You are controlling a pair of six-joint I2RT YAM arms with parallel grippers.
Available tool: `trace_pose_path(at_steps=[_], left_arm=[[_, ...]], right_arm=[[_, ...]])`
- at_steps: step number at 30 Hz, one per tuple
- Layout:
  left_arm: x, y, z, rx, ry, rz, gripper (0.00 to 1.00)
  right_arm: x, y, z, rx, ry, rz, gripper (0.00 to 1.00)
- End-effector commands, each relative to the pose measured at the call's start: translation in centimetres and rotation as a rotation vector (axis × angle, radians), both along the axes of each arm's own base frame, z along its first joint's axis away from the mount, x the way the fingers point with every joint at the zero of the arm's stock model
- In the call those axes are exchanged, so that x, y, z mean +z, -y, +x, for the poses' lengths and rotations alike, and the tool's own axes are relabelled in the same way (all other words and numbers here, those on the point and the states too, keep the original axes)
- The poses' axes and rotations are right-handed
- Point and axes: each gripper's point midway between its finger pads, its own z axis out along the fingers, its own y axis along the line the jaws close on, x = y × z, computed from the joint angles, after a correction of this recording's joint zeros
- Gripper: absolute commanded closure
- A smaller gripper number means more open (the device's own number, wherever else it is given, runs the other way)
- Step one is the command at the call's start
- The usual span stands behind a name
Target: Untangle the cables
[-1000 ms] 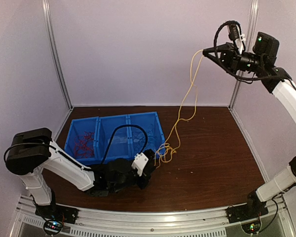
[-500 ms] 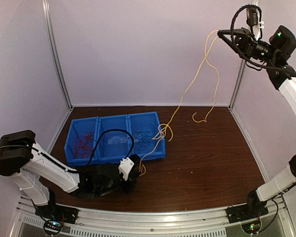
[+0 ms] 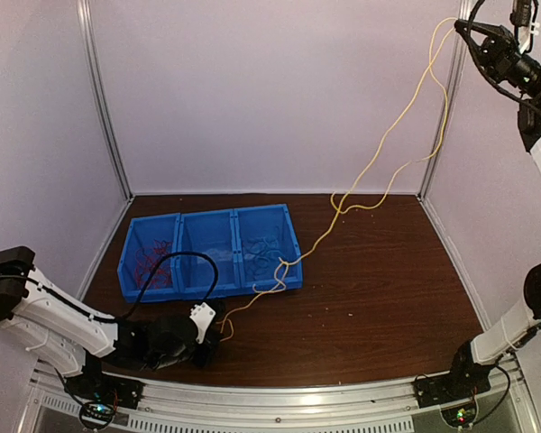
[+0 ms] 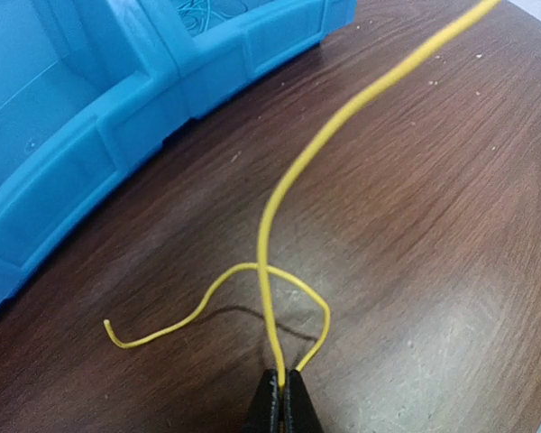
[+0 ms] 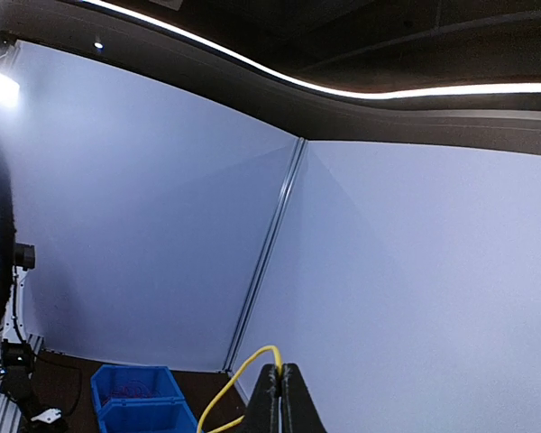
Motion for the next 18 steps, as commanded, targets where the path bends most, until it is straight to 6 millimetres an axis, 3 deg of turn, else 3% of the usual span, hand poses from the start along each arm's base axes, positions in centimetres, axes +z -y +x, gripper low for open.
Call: trace_pose_path(at_steps=[1,5,10,15,18], left_arm=[[0.1,-0.7,0.1,0.044,-0.004,-0.001,1.00],[-0.5,-0.9,0.1,0.052,-0.018,0.019,1.00],[-1.8,-1.9,-0.5,0.062,-0.042,0.046,1.00],[-0.5,-1.0,0.0,0.062,-0.003,0.030,1.00],[0.6,0.1,0.1,0.046,0.022,0.014,0.83]], right_arm=[[0.2,0.1,-1.1,0.027,0.022,0.012,1.00],[-0.6,0.4,-0.7,0.016,0.006,0.013,1.00],[0.4,1.4,-1.2,-0.025,0.039,0.008,1.00],[-0.9,1.7,-0.1,-0.030,0.007,0.011,1.00],[-2.5,1.9,1.0,-0.033,-0.028,0.016,1.00]])
